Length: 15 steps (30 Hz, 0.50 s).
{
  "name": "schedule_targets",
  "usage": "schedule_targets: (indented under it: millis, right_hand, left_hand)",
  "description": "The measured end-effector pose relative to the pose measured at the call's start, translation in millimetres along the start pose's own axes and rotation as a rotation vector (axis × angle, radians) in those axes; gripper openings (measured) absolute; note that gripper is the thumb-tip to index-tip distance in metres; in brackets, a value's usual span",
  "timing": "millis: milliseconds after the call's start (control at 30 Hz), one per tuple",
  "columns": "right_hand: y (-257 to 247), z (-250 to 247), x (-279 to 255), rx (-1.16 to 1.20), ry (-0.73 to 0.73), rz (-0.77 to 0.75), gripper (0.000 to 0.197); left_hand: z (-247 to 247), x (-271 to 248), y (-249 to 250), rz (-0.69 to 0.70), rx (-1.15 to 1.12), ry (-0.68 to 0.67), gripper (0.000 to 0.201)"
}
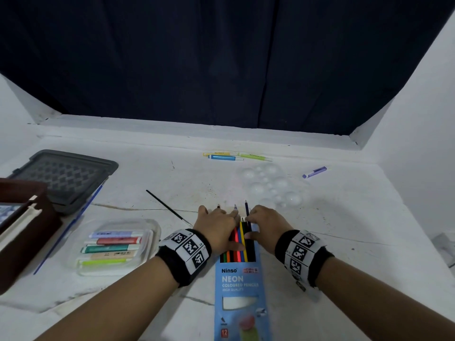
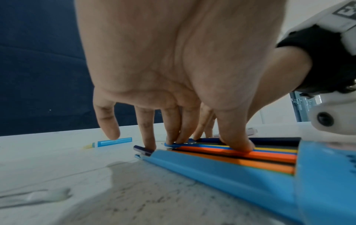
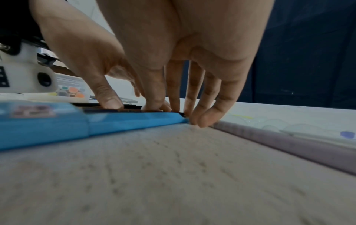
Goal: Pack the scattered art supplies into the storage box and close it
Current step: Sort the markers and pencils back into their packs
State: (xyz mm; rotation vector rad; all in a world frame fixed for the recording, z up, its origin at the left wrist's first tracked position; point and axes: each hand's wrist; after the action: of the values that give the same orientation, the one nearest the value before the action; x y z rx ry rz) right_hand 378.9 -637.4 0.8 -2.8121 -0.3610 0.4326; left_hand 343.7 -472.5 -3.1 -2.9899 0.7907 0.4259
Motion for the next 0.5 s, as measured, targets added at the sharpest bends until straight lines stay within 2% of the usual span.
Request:
schedule_targets:
  millis: [200,400,500]
  right_hand:
    - [2.4,2.7,-16.7,-0.153,-0.011,-0.044,0.041]
    - [4.8,-1.1,-10.8,-0.132,-0.056,-0.046,0.041]
    - [2.4,-4.3,-3.5,-0.139,-0.062,-0.041,0.046]
  left_hand:
    - [-3.1,-4.0,-4.0,0.003,-0.016,-0.04,0.078]
    - [-3.0,-7.4,-4.6,0.009,-0.108,-0.037,0.09]
    - [-2.8,-8.1,-2.2,0.011,-0.15,-0.036,0.089]
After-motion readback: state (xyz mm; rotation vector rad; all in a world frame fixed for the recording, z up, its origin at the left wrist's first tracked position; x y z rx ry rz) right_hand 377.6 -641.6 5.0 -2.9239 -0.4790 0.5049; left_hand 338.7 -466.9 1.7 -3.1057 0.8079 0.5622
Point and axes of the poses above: each hand's wrist, its own x-axis towards the middle knuckle, its own z-axis out of the palm, y = z × x, and after that the axes turned 14 degrees about z, right-handed
